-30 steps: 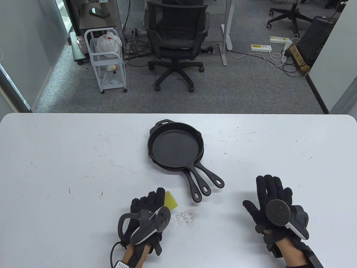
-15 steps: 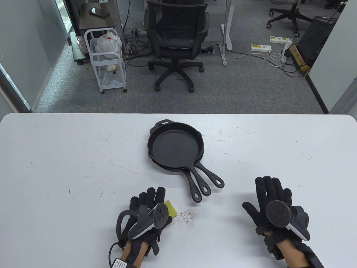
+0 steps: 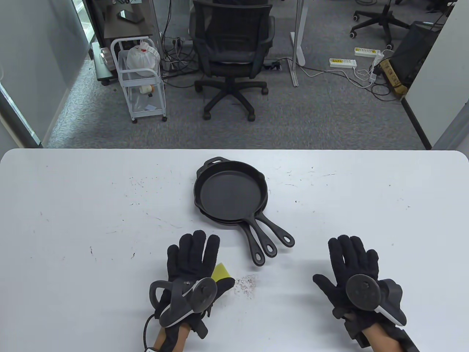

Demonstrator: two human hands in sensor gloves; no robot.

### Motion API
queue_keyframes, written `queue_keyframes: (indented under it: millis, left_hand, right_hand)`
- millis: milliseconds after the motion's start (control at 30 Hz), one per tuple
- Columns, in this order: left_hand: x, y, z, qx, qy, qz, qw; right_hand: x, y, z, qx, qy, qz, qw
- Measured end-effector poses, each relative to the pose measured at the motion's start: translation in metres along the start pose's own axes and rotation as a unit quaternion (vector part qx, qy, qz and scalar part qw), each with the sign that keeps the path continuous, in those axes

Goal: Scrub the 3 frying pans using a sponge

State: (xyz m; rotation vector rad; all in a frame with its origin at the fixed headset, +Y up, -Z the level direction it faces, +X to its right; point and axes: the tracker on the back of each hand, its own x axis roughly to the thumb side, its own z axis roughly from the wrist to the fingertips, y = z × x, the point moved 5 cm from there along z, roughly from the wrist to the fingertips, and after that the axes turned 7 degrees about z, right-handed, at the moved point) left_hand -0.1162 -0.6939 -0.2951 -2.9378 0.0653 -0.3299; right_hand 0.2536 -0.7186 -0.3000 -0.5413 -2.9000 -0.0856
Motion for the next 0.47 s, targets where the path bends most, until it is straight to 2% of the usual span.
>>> queue_keyframes:
  millis: [467]
  left_hand:
    - [0.0002, 0.0001, -0.0001, 0.005, -0.003, 0.007, 1.0]
  right_hand:
    - [0.0006, 0.0009, -0.0017, 0.002, -0.006, 0.005, 1.0]
